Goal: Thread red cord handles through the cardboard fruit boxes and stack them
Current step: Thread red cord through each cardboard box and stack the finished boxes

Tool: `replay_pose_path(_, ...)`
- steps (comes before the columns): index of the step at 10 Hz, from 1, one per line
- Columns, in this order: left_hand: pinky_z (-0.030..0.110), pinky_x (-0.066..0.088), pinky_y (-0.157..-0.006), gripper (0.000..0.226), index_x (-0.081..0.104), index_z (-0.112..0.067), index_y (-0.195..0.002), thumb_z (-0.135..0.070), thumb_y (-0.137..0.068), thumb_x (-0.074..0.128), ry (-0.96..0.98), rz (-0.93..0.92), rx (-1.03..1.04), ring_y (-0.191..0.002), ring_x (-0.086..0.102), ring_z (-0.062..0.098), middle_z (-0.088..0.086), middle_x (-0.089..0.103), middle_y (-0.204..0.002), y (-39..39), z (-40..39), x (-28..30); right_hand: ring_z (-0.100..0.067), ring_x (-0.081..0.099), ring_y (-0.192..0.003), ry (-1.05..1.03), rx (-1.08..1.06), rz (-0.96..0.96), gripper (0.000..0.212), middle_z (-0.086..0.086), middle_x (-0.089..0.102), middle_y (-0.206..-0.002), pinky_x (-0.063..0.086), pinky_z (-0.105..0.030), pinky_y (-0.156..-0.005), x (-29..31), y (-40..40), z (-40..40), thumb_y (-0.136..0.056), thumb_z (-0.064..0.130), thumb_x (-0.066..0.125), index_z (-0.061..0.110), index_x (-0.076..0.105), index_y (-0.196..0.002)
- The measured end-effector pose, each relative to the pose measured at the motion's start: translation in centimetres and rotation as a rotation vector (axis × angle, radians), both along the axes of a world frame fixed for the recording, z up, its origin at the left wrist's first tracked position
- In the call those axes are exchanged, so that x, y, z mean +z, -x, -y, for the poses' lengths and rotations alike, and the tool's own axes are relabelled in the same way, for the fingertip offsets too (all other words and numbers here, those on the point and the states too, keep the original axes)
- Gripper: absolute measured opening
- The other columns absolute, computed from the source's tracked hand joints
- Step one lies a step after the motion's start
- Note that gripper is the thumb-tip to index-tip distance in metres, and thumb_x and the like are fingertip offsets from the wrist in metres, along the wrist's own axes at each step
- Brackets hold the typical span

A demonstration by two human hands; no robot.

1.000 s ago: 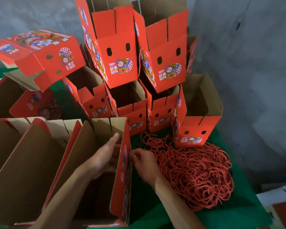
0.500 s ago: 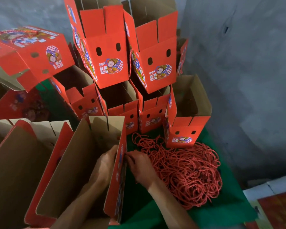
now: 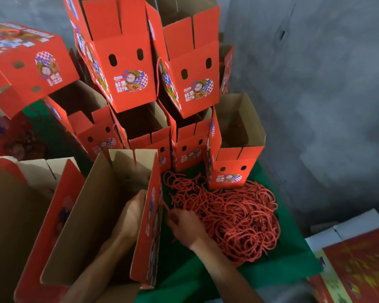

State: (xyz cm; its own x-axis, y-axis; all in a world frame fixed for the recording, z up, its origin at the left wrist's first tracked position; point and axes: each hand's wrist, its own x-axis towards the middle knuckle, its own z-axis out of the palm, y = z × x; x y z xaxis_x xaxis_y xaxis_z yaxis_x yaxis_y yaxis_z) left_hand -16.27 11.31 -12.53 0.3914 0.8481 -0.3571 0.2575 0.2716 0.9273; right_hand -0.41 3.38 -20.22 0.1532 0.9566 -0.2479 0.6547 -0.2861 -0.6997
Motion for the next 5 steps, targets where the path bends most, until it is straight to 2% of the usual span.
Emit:
replay_pose_path(1, 0.065, 0.051, -0.096, 0.028, 0.063, -0.009, -0.116, -0.028, -0.102, 0.048, -0.033, -0.07, 0.007, -0.106, 0.065, 0.045, 0.022, 0.069, -0.11, 0.0, 0.2, 0.2, -0.023, 0.074, -0.083, 0.173, -0.081, 0.14, 0.03, -0.004, 0.078, -0.092, 0.06, -0.043, -0.08, -2.8, -1.1, 2.6, -0.105, 0.032, 0.052, 0.016, 0.077, -0.099)
replay_pose_path(2, 0.064, 0.05, -0.095, 0.021, 0.058, -0.006, -0.118, -0.017, -0.103, 0.049, -0.115, -0.204, -0.037, -0.105, 0.065, 0.043, 0.021, 0.068, -0.111, 0.4, 0.4, -0.2, -0.018, 0.069, -0.065, 0.205, -0.229, 0.007, 0.037, -0.01, 0.076, -0.08, 0.056, -0.037, -0.067, -2.7, -1.8, 3.5, -0.105, 0.034, 0.057, 0.007, 0.077, -0.089)
replay_pose_path(3, 0.061, 0.053, -0.095, 0.019, 0.057, -0.014, -0.12, -0.024, -0.104, 0.053, -0.109, -0.149, -0.056, -0.102, 0.069, 0.032, 0.014, 0.067, -0.113, 1.0, 0.8, 0.0, -0.011, 0.062, -0.051, 0.101, -0.446, -0.519, 0.023, -0.004, 0.071, -0.068, 0.049, -0.028, -0.046, -0.2, -1.9, 3.0, -0.104, 0.023, 0.062, 0.004, 0.07, -0.094)
replay_pose_path(4, 0.056, 0.053, -0.096, 0.044, 0.052, -0.03, -0.131, -0.06, -0.099, 0.044, -0.108, -0.105, -0.076, -0.108, 0.068, 0.02, 0.002, 0.065, -0.122, 2.2, 0.4, 1.2, -0.013, 0.064, -0.057, -0.107, -0.488, -0.778, 0.018, -0.004, 0.073, -0.074, 0.047, -0.022, -0.048, 2.7, -2.6, 2.6, -0.099, 0.022, 0.071, 0.004, 0.069, -0.098)
replay_pose_path(5, 0.048, 0.047, -0.104, 0.072, 0.048, -0.044, -0.142, -0.086, -0.087, 0.033, 0.004, 0.021, -0.184, -0.125, 0.06, 0.012, -0.011, 0.061, -0.138, 3.5, 0.6, 3.0, -0.014, 0.067, -0.066, -0.175, -0.544, -0.844, 0.018, -0.009, 0.075, -0.086, 0.053, -0.023, -0.058, 3.1, -3.1, 2.7, -0.096, 0.014, 0.073, 0.001, 0.069, -0.107)
